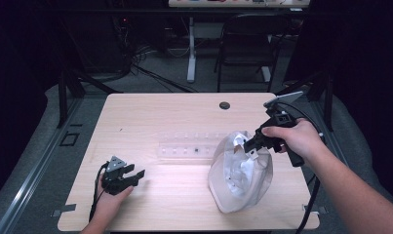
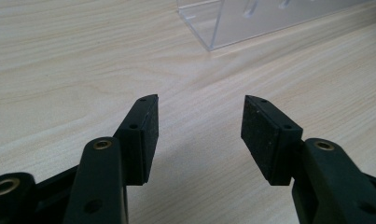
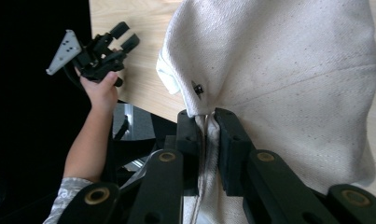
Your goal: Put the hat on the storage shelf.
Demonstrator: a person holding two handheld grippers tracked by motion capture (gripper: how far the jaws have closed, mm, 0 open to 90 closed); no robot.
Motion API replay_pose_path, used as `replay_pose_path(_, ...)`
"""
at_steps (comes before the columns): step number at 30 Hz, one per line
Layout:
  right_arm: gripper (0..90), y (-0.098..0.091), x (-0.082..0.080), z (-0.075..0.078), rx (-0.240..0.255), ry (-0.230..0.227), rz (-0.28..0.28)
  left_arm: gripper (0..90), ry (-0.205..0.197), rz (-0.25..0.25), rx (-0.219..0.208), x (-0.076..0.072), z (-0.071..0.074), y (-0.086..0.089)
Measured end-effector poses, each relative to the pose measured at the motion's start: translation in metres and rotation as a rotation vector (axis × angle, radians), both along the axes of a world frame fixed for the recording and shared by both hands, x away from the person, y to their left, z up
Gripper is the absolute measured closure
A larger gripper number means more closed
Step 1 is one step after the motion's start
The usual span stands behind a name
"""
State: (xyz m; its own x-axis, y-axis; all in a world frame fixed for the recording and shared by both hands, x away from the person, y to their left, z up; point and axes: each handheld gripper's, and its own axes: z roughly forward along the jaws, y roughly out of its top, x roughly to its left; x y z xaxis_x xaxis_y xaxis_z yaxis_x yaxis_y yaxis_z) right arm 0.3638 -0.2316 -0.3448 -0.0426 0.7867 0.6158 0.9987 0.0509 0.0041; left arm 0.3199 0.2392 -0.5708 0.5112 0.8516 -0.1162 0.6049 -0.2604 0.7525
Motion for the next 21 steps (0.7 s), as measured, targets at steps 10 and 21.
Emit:
replay_pose_path(10,81.2,-0.003,0.001,0.012,0.101,-0.034,-0.029,47.0,-0.001,-0.005,0.006,-0.001,0.0,-0.001)
replay_pose_path(21,81.2,-0.001,0.014,0.038,0.159,-0.096,-0.04,46.8,-0.044,-0.066,0.02,-0.006,0.004,-0.019)
